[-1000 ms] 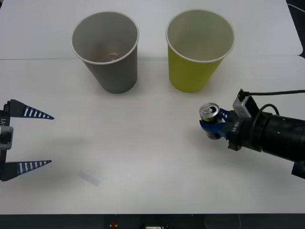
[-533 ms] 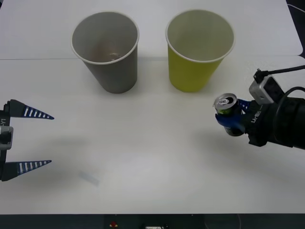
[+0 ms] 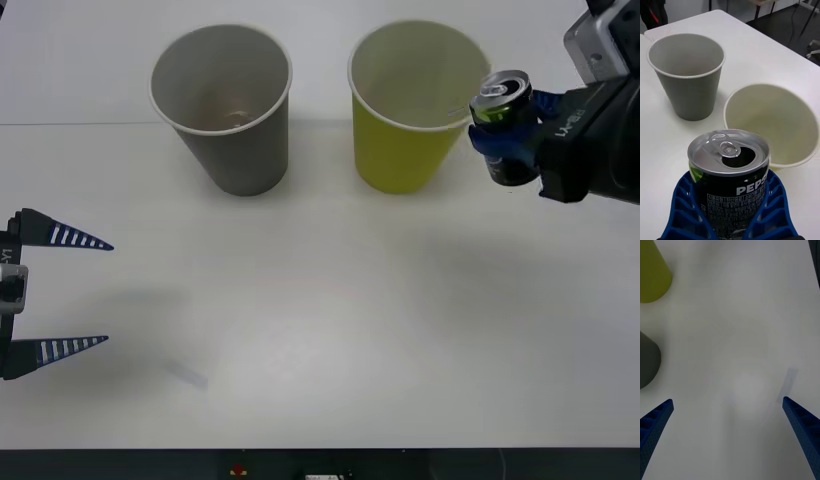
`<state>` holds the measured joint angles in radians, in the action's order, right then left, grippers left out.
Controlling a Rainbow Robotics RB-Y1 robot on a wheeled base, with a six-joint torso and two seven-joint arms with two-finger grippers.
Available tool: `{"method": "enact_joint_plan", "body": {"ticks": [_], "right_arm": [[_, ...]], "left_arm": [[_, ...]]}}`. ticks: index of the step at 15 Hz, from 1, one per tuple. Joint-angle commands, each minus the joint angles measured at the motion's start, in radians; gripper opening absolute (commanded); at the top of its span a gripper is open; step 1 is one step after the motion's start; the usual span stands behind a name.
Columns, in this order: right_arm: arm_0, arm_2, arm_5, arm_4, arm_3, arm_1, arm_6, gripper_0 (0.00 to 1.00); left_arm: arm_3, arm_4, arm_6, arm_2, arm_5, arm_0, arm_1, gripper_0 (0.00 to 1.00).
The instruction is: Put the can into the green bin and the plastic bottle into the gray bin
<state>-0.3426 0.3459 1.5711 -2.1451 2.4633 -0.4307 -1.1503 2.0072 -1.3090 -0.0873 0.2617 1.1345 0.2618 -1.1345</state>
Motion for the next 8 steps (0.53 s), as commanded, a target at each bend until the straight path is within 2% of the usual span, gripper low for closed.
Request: {"method": "enact_joint_plan", "body": {"ticks": [1,5,8], "right_arm": [[-0.105,-0.012,0.0,-0.009,-0.087,-0.037,-0.017,0.0],[-0.277,-0.042,0.0,-0.045,-0.285,-0.053,-0.019,0.0],[-0.421,-0.093,0.0,-0.15,-0.449,-0.054,-0.019,0.0]], "left_arm": [[0.0,0.0,0.0,0.0,0.0,0.0,0.0,1.0],[0.0,0.0,0.0,0.0,0.0,0.0,0.0,1.0],[0.0,0.0,0.0,0.0,0.0,0.0,0.0,1.0]]}}
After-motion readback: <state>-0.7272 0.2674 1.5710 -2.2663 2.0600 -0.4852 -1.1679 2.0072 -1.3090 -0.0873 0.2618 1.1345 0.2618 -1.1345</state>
